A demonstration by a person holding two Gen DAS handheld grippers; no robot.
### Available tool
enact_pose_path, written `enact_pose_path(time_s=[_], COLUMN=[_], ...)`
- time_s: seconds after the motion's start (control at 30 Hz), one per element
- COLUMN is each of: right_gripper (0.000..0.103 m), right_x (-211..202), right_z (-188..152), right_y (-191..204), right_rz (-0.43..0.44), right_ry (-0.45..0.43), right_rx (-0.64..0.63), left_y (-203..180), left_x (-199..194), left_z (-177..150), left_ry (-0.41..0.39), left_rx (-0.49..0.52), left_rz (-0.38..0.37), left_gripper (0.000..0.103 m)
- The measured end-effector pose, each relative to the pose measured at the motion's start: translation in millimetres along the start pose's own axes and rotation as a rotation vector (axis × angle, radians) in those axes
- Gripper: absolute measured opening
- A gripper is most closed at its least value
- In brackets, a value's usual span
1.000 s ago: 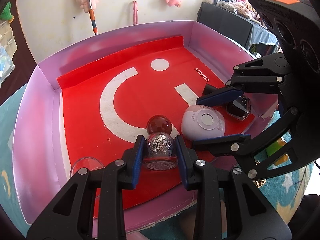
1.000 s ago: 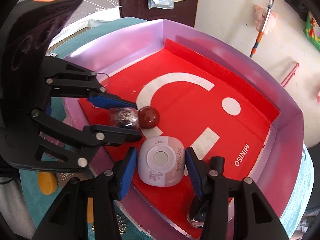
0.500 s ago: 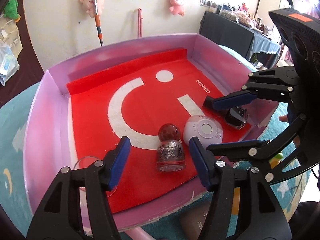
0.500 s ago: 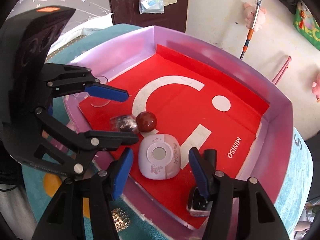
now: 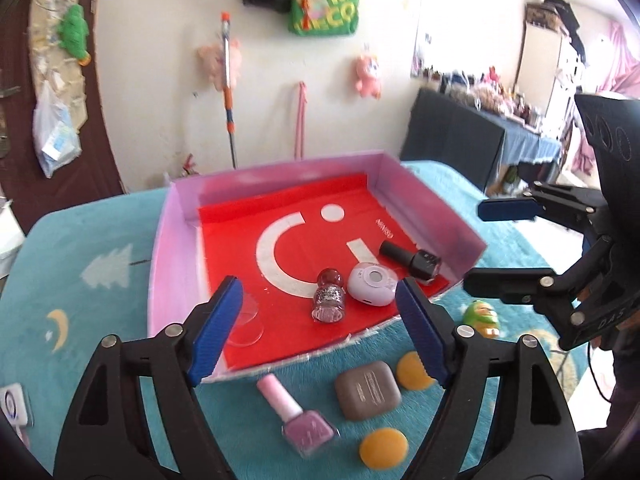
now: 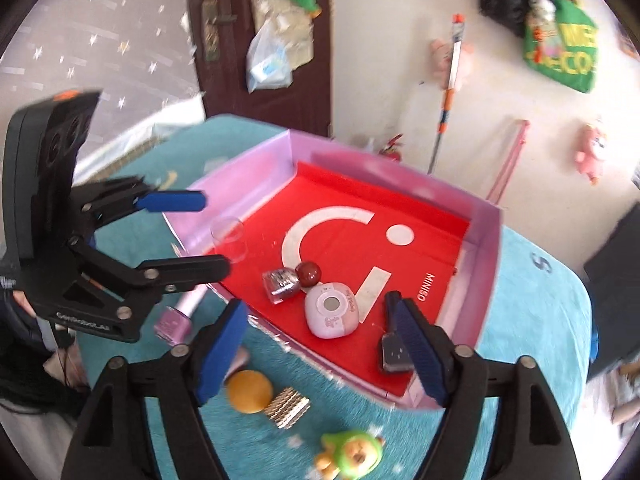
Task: Organize rigid objects
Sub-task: 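Withdraw both open tools up and back from the box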
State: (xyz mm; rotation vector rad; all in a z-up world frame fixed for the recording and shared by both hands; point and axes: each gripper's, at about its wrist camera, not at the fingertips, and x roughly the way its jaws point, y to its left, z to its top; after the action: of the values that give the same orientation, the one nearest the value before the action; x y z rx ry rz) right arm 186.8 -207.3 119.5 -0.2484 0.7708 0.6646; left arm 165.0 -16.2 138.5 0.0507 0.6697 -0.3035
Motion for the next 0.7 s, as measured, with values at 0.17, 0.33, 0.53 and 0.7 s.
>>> enact_pose_path(time_s=[0.17,0.33,0.53,0.7], right_gripper=[0.093,0.103,0.103,0.103], right_x=[-47.2,-82.0,-103.7,-100.4], right_z=[-14.9,-34.4,-68.1,-107.3], right_y=[18.3,35.7,64.2,73.8], right_rz=[-0.057,-0.043,-0.195,-0.266], right_ry=[-0.104,-0.187,-0.26,-0.288], right_rx=[0.074,0.17,0.194,0.274], left_y=[-7.6,-8.2,-12.3,-16.7], left_x=[-42.8,-70.2,-83.3,-79.8], left_z=[-14.8,-37.7,-75.4,-106.6], left_ry=[-0.083,-0.124,-0.138,-0.123], left_rx=[-0.019,-0.082,-0.106,-0.122], left_rz=[0.035,0.045,0.106,0.126], left_gripper=[0.087,0.092,0.092,0.092])
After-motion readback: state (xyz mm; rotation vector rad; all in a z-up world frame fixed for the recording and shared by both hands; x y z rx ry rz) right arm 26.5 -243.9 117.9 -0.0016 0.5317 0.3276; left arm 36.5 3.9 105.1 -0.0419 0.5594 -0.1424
